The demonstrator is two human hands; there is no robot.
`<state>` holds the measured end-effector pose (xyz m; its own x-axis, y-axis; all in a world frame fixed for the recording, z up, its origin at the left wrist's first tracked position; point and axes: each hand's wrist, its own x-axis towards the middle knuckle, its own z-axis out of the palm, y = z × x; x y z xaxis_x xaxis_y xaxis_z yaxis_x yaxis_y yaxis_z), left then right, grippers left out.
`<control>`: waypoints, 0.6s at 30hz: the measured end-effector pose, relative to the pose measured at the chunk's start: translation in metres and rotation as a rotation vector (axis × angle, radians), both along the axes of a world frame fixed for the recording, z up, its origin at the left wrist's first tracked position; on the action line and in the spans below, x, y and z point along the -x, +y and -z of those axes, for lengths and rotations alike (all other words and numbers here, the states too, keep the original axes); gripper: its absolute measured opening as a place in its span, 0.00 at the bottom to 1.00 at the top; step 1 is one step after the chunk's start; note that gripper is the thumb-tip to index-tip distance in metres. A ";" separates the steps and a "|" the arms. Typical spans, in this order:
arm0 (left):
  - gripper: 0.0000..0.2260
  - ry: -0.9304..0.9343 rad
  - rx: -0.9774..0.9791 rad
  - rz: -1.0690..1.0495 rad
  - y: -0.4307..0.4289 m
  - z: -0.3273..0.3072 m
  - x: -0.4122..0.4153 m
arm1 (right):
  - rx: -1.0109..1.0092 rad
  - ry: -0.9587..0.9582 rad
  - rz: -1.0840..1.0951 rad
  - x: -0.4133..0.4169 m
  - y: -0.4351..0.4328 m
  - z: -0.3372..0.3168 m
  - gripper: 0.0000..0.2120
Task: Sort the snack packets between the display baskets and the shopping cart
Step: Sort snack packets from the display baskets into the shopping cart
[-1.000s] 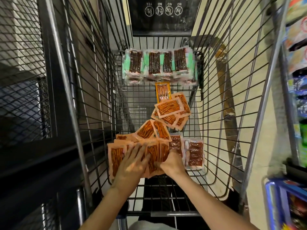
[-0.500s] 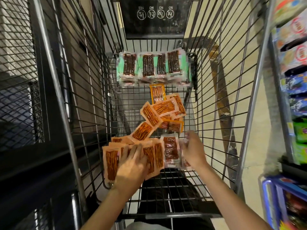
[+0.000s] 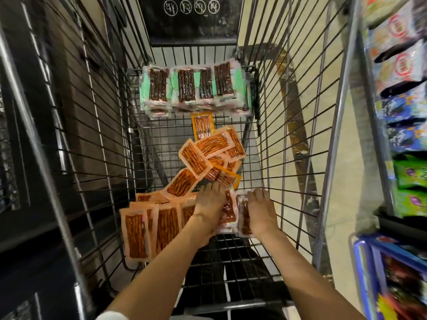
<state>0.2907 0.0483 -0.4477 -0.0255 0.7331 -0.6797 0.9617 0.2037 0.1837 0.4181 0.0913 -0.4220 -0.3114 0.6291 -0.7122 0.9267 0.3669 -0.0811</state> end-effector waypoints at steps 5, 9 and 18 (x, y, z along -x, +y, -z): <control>0.33 -0.030 0.059 0.049 0.002 -0.003 0.002 | -0.008 -0.010 0.012 0.000 -0.005 -0.001 0.27; 0.31 -0.024 0.064 0.037 -0.002 -0.005 0.002 | 0.019 0.004 0.003 -0.002 -0.008 -0.002 0.32; 0.27 -0.111 0.057 0.076 -0.002 -0.013 0.004 | -0.023 -0.010 0.012 0.000 -0.004 -0.008 0.30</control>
